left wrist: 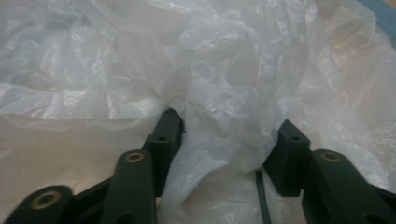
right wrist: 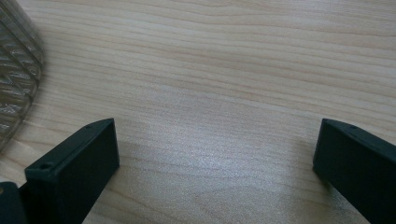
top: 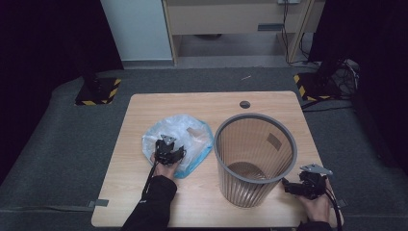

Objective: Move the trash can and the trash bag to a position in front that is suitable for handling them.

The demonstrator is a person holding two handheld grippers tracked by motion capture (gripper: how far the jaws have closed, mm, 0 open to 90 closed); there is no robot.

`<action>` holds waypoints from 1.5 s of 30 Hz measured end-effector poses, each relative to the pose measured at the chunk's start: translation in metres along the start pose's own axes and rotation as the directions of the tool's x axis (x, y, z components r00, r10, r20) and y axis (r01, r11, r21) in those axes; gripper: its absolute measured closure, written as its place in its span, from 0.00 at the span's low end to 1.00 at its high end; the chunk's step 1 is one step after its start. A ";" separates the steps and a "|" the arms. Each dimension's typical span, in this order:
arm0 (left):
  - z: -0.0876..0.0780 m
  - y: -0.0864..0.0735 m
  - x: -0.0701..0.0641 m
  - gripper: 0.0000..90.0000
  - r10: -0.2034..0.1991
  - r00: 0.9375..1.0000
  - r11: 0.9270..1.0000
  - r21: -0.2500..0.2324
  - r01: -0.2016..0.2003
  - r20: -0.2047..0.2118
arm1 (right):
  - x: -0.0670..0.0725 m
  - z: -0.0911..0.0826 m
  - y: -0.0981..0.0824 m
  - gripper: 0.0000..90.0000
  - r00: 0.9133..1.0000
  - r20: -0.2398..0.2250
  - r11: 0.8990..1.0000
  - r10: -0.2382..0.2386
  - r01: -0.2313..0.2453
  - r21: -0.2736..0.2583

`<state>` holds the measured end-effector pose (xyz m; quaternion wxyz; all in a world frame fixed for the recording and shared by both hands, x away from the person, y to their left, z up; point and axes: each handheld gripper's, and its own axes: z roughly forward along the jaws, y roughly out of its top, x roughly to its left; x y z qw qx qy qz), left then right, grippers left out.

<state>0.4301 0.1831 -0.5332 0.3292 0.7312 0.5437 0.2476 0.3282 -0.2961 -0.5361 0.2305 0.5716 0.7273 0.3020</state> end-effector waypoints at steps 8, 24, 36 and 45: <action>-0.003 -0.002 0.003 0.85 -0.031 0.999 0.999 -0.008 0.032 0.042 | 0.000 0.000 0.000 0.00 1.000 0.001 1.000 -0.002 0.002 0.000; -0.018 -0.005 0.008 0.96 -0.118 0.985 0.985 -0.111 0.132 0.122 | 0.000 0.000 0.000 0.00 1.000 0.001 1.000 -0.001 0.001 0.000; -0.057 0.013 0.015 0.97 -0.142 0.975 0.949 -0.255 0.183 0.171 | 0.000 0.000 0.000 0.00 1.000 0.001 1.000 0.000 0.000 0.000; -0.083 0.022 0.016 0.97 -0.135 0.975 0.926 -0.327 0.188 0.178 | 0.000 0.000 0.000 0.00 1.000 0.001 1.000 0.000 0.000 0.000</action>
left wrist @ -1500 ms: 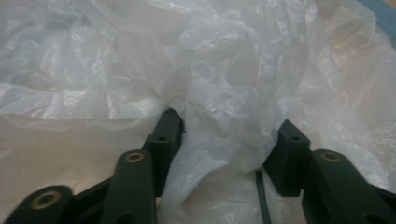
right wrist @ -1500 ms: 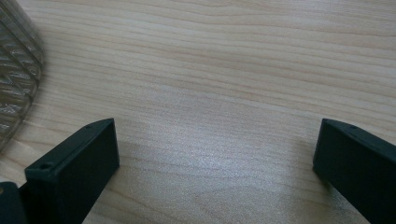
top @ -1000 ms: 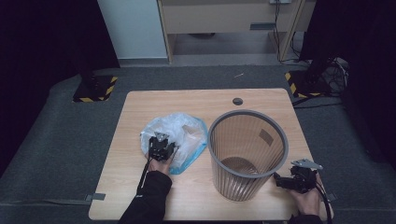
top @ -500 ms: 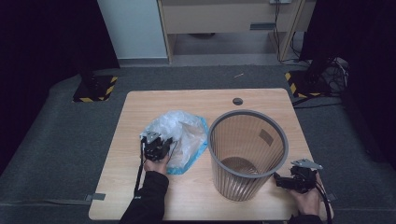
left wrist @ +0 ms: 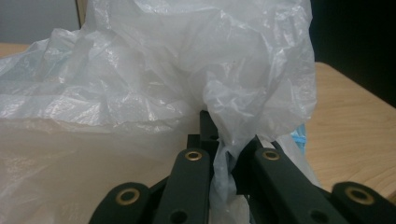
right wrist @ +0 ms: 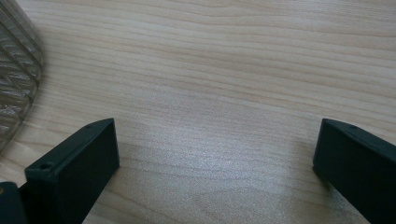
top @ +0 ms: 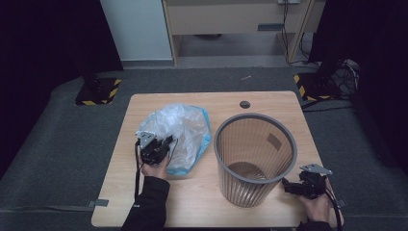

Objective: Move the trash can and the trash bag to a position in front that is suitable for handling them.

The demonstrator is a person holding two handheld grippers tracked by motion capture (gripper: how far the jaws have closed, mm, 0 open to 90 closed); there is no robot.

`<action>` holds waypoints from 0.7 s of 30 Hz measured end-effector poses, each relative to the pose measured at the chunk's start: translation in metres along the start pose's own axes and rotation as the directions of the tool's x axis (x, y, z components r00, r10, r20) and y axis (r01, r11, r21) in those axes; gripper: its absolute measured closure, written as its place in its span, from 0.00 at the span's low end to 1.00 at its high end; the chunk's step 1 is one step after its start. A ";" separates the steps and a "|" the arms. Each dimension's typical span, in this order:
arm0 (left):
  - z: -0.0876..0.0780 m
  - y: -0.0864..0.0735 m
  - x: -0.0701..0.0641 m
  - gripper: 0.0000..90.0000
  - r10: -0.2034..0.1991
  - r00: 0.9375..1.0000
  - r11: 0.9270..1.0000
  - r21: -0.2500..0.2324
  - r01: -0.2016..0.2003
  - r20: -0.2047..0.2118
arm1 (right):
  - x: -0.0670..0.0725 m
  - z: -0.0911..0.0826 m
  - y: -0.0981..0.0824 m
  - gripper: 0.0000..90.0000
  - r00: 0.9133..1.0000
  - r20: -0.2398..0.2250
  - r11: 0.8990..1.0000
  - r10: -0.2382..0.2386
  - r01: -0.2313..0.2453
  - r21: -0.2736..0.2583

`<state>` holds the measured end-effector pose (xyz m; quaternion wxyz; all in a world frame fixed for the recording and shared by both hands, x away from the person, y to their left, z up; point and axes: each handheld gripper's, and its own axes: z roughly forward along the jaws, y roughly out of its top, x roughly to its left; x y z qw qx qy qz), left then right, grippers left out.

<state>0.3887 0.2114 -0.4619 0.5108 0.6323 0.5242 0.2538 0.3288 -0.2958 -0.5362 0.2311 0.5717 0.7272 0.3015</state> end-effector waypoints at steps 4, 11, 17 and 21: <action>-0.009 0.011 -0.004 0.97 0.000 1.000 0.999 -0.032 0.000 0.014 | 0.000 0.000 0.000 0.00 1.000 0.000 1.000 0.000 0.000 0.000; -0.023 0.023 -0.014 0.96 0.009 0.999 0.996 -0.094 -0.005 0.042 | 0.000 0.000 0.000 0.00 1.000 0.001 1.000 0.001 -0.001 0.000; -0.036 0.034 -0.023 0.96 0.028 0.998 0.989 -0.149 -0.019 0.054 | 0.000 0.000 0.000 0.00 1.000 0.001 1.000 0.001 -0.001 0.000; -0.046 0.040 -0.031 0.97 0.052 0.997 0.981 -0.191 -0.040 0.058 | 0.000 0.000 0.000 0.00 1.000 0.001 1.000 0.001 -0.001 0.000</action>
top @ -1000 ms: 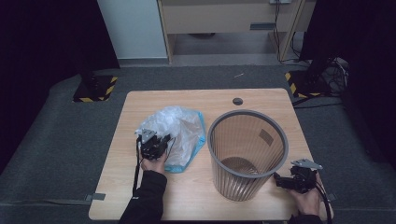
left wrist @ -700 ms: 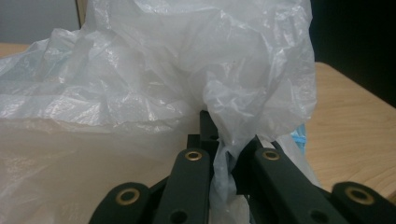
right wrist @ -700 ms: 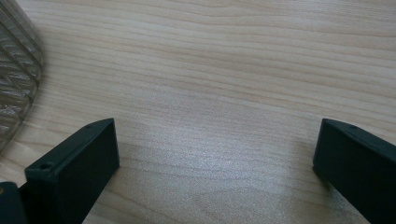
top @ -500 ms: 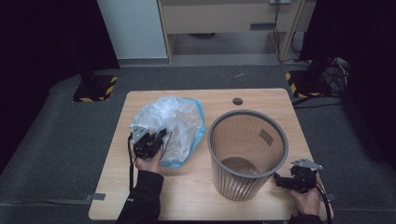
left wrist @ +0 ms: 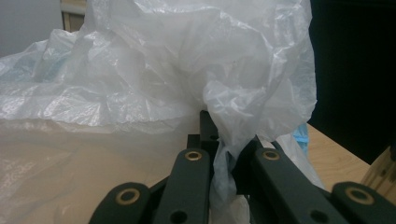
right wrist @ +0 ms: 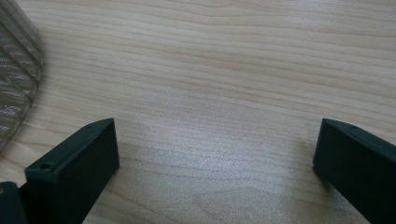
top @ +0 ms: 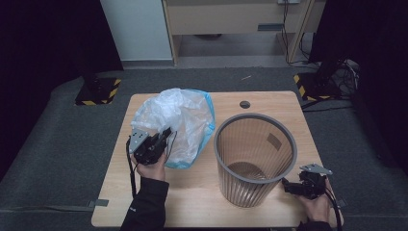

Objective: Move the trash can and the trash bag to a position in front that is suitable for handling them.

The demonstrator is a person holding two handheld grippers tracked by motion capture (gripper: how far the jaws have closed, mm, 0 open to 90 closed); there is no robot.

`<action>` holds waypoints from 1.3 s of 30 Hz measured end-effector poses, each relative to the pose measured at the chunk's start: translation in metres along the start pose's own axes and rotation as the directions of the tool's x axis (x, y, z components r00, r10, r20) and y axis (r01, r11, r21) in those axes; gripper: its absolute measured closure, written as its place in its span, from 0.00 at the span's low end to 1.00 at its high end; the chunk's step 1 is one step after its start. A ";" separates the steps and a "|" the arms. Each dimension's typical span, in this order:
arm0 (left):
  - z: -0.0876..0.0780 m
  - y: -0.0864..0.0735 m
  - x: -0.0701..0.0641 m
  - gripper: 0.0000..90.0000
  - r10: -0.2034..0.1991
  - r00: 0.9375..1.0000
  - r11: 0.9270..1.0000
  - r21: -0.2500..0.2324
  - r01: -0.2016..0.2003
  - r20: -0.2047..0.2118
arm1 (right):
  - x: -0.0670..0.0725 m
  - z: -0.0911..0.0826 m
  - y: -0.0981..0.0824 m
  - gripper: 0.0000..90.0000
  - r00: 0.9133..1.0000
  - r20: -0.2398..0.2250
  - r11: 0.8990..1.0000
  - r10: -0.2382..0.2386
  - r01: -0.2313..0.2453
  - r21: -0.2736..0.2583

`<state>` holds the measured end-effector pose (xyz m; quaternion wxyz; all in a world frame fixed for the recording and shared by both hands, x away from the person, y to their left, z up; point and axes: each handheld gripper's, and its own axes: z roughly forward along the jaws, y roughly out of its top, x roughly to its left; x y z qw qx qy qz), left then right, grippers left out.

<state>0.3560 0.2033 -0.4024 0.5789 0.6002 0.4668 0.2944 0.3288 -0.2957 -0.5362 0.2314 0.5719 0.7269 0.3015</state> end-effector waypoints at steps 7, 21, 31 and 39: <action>-0.013 0.015 -0.014 0.96 0.032 0.999 0.998 -0.058 -0.031 0.017 | 0.000 0.000 0.000 0.00 1.000 0.000 1.000 0.003 -0.003 0.001; -0.037 0.041 -0.032 0.97 0.050 0.998 0.992 -0.121 -0.044 0.047 | 0.001 0.000 0.000 0.00 1.000 0.001 1.000 0.006 -0.006 0.002; -0.051 0.053 -0.045 0.96 0.068 0.995 0.983 -0.175 -0.055 0.075 | 0.001 0.000 0.000 0.00 1.000 0.002 1.000 0.007 -0.007 0.002; -0.063 0.064 -0.059 0.96 0.087 0.991 0.973 -0.222 -0.063 0.103 | 0.001 0.000 0.000 0.00 1.000 0.002 1.000 0.008 -0.008 0.002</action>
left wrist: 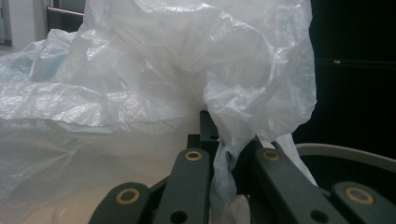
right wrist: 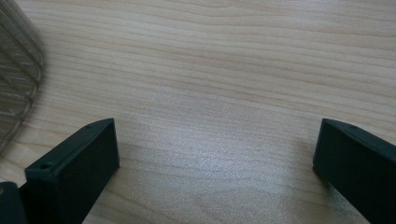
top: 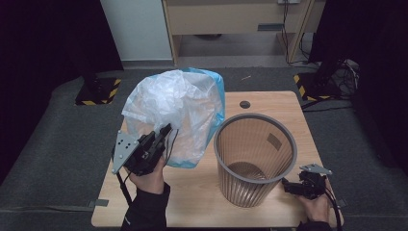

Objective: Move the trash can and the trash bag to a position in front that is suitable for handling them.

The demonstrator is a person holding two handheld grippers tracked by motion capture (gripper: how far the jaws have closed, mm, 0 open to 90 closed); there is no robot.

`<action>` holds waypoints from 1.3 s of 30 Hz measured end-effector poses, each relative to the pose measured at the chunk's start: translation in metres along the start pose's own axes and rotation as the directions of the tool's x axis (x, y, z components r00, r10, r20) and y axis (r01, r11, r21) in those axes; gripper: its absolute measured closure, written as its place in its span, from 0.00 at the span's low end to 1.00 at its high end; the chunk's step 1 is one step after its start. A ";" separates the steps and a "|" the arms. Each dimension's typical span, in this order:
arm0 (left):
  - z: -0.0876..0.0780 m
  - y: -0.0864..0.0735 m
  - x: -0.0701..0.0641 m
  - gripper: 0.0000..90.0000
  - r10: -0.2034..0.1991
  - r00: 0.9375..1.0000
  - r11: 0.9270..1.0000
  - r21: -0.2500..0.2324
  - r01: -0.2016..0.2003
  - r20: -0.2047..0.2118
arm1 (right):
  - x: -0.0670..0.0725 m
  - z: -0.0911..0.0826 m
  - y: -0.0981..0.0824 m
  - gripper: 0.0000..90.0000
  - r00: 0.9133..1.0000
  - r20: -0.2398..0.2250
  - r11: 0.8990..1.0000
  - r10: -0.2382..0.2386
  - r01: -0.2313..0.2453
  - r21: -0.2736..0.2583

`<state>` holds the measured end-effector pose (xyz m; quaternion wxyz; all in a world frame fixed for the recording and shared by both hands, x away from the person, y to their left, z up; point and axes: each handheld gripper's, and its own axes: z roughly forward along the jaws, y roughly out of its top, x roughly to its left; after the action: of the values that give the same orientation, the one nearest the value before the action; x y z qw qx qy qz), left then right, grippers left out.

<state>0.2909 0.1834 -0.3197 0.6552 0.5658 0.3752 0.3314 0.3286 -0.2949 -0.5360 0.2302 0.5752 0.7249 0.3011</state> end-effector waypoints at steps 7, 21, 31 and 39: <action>-0.007 0.009 -0.011 0.97 0.003 0.999 1.000 -0.026 -0.002 0.036 | 0.000 0.000 0.000 0.00 1.000 0.000 1.000 0.000 0.000 0.000; 0.004 0.006 -0.036 0.96 0.009 0.994 1.000 -0.002 -0.009 0.107 | 0.000 0.000 0.000 0.00 1.000 0.001 1.000 0.000 0.000 0.000; 0.016 0.005 -0.055 0.96 0.003 0.989 1.000 -0.001 -0.002 0.151 | 0.000 0.000 0.000 0.00 1.000 0.001 1.000 0.000 0.000 0.000; 0.027 0.001 -0.071 0.96 0.001 0.981 1.000 0.025 -0.006 0.196 | 0.000 0.000 0.000 0.00 1.000 0.001 1.000 0.000 0.000 0.000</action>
<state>0.2793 0.1094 -0.3082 0.6810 0.6048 0.3121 0.2703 0.3287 -0.2947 -0.5360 0.2303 0.5755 0.7248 0.3008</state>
